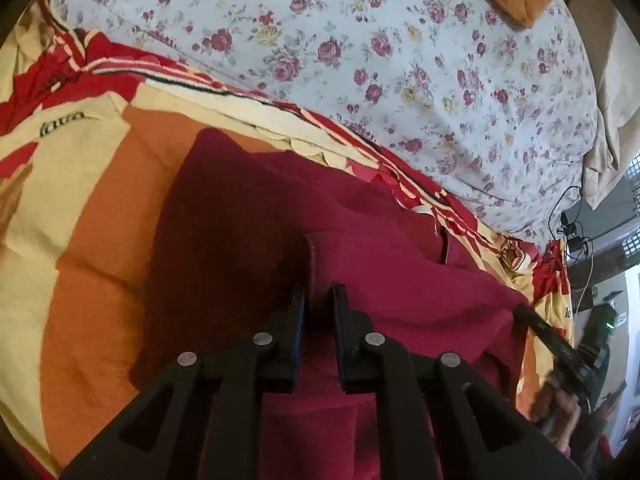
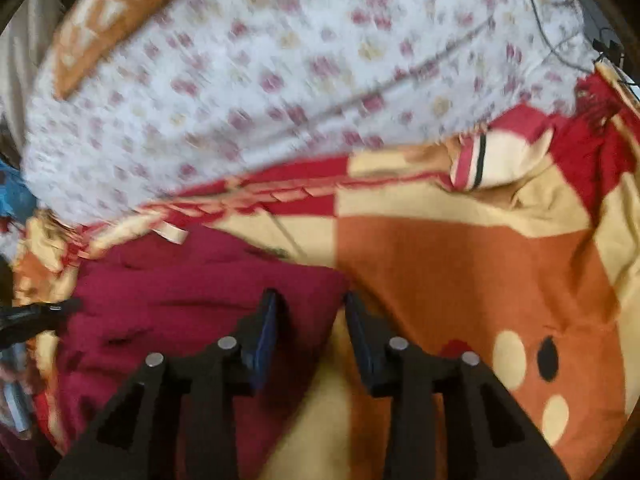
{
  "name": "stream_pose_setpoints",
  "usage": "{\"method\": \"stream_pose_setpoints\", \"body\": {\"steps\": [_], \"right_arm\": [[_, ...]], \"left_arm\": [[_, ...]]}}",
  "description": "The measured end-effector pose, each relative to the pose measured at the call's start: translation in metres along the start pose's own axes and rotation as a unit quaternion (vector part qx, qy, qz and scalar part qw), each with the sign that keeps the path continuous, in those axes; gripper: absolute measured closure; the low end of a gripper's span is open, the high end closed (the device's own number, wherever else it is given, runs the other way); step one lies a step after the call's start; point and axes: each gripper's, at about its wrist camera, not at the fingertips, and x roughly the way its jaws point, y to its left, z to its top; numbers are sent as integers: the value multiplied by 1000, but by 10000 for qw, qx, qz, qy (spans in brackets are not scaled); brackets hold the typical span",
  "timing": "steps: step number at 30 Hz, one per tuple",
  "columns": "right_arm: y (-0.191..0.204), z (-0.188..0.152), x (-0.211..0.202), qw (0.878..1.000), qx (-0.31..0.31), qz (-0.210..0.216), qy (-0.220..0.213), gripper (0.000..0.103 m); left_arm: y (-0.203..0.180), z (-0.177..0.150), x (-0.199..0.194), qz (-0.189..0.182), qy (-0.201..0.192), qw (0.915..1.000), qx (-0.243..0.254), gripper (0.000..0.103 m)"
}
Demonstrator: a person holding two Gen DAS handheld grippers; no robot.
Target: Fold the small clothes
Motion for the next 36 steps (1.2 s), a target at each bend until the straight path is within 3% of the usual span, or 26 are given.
{"method": "stream_pose_setpoints", "body": {"steps": [3, 6, 11, 12, 13, 14, 16, 20, 22, 24, 25, 28, 29, 33, 34, 35, 36], "right_arm": [[32, -13, -27, 9960, -684, 571, 108, 65], [62, -32, -29, 9857, -1401, 839, 404, 65], [84, -53, -17, 9752, -2129, 386, 458, 65], [84, -55, -13, 9746, -2149, 366, 511, 68], [85, -59, -5, 9725, -2197, 323, 696, 79], [85, -62, -2, 9707, -2263, 257, 769, 96], [84, -65, -14, 9708, -2275, 385, 651, 96], [77, -68, -45, 9683, -2176, 1091, 568, 96], [67, -72, -37, 9696, -2123, 966, 746, 93], [55, -71, -31, 9741, -1888, 845, 910, 70], [48, -69, -32, 9772, -1655, 954, 923, 65], [12, -52, -52, 9806, -508, 1839, 441, 49], [4, -46, -53, 9832, -243, 1788, 282, 41], [-7, -26, -23, 9963, 174, 825, 193, 39], [-8, -24, -10, 9965, 207, 759, 291, 40], [-7, -22, 4, 9962, 216, 713, 458, 53], [-3, -22, 14, 9963, 122, 629, 566, 92]], "left_arm": [[1, 2, -4, 26, -45, 10000, -9, 100], [3, 2, -6, 4, -68, 9999, -81, 100], [2, 1, -9, 15, -118, 9999, -107, 100], [2, 1, -11, 21, -144, 9998, -123, 100], [3, 2, -13, 27, -175, 9997, -139, 100], [4, 2, -18, 17, -220, 9996, -158, 100], [6, 2, -27, 26, -315, 9994, -149, 100], [16, 4, -28, 95, -332, 9992, -189, 100], [18, 2, -23, 125, -264, 9993, -238, 100], [17, -2, -21, 159, -254, 9994, -189, 100], [17, -4, -22, 181, -264, 9994, -142, 100], [16, -6, -23, 221, -265, 9994, -86, 100], [17, -6, -22, 225, -257, 9994, -109, 100], [19, -9, -18, 291, -257, 9991, -194, 100], [19, -11, -18, 306, -261, 9990, -200, 100], [19, -11, -19, 315, -264, 9990, -198, 100], [19, -12, -20, 314, -255, 9990, -178, 100]]}}
